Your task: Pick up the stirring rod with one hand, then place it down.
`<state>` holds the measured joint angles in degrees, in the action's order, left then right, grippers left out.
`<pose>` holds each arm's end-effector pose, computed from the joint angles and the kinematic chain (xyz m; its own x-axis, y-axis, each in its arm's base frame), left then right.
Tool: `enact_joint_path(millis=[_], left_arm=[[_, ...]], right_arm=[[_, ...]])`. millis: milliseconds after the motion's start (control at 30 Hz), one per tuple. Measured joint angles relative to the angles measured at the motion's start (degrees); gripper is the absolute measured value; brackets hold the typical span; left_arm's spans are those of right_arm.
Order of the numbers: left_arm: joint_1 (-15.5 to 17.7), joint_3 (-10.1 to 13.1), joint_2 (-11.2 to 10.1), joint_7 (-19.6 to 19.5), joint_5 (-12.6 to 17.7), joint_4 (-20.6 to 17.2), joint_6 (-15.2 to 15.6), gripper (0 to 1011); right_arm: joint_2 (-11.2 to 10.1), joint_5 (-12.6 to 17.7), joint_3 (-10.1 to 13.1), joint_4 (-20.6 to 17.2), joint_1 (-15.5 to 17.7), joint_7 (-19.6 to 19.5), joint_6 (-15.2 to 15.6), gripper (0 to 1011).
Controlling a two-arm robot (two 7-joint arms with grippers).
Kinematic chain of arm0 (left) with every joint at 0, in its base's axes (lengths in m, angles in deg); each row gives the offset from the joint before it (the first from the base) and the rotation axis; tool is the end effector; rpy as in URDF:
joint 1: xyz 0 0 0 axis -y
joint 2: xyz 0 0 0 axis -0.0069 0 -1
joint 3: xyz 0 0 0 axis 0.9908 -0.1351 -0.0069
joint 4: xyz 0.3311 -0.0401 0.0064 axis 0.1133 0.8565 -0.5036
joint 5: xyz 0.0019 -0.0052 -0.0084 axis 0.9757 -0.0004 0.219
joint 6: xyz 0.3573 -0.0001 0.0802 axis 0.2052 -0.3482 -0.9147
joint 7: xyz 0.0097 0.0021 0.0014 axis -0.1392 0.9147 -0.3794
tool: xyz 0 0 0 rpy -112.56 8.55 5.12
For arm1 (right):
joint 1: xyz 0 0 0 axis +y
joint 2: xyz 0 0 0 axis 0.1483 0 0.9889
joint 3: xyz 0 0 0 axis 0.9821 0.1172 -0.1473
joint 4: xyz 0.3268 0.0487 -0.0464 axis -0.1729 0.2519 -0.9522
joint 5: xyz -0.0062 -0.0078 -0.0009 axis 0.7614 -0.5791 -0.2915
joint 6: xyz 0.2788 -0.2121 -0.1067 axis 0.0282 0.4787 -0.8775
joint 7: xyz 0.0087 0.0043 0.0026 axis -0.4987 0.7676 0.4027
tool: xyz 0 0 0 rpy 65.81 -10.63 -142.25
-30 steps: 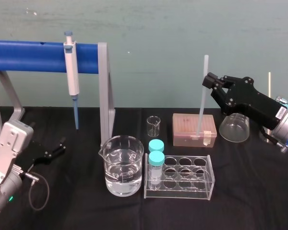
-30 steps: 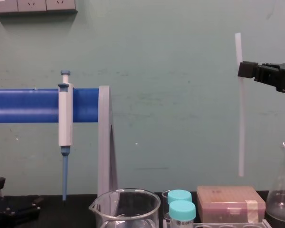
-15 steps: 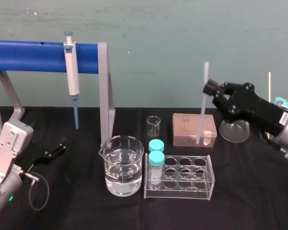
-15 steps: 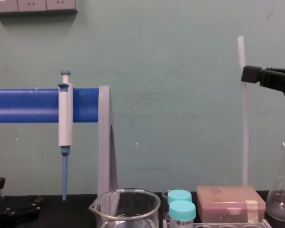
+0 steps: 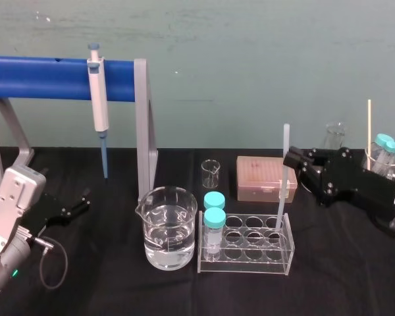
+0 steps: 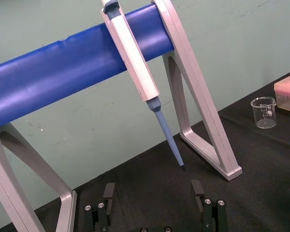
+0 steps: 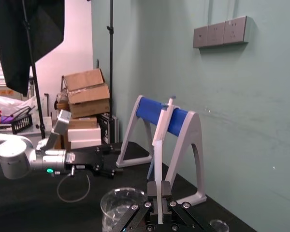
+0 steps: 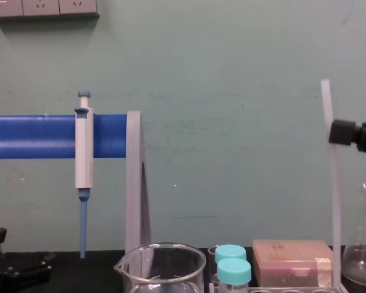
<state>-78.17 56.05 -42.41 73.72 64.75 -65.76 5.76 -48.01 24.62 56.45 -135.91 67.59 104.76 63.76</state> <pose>0.4194 0.0921 -0.3484 0.2924 0.8803 0.3737 -0.9552 0.2874 0.0704 0.4340 -0.1233 -0.2312 0.8432 -0.5245 0.1178 0.5137 0.8508 0.1111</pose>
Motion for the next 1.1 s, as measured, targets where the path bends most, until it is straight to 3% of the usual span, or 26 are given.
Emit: enact_joint_path(millis=[400,900,1100], left_arm=[[0.0,0.0,0.0,0.0,0.0,0.0,0.0,1000],[0.0,0.0,0.0,0.0,0.0,0.0,0.0,1000],[0.0,0.0,0.0,0.0,0.0,0.0,0.0,1000]], right_arm=[[1.4,-3.9,-1.1,3.6,0.3,-0.5,-2.9,53],[4.3,-4.7,-0.8,6.7,0.0,0.9,-6.7,53],[4.8,-5.4,-1.0,7.4,-0.1,0.9,-6.8,53]])
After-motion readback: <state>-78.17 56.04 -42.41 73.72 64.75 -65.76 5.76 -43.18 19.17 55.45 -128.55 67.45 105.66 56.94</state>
